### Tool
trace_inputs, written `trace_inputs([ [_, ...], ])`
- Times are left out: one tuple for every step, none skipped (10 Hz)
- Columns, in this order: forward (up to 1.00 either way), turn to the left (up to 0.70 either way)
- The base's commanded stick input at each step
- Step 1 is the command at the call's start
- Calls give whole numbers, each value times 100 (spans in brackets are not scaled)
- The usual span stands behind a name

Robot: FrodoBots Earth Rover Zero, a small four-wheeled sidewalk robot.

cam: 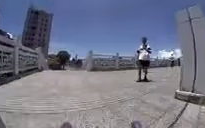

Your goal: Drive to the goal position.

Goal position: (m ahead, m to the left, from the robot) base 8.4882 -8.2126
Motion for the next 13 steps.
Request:
trace_inputs([
  [70, 0],
  [70, 0],
  [70, 0],
  [70, 0],
  [70, 0],
  [70, 0],
  [70, 0],
  [70, 0],
  [70, 0],
  [70, 0],
  [70, 0],
  [70, 0],
  [70, 0],
])
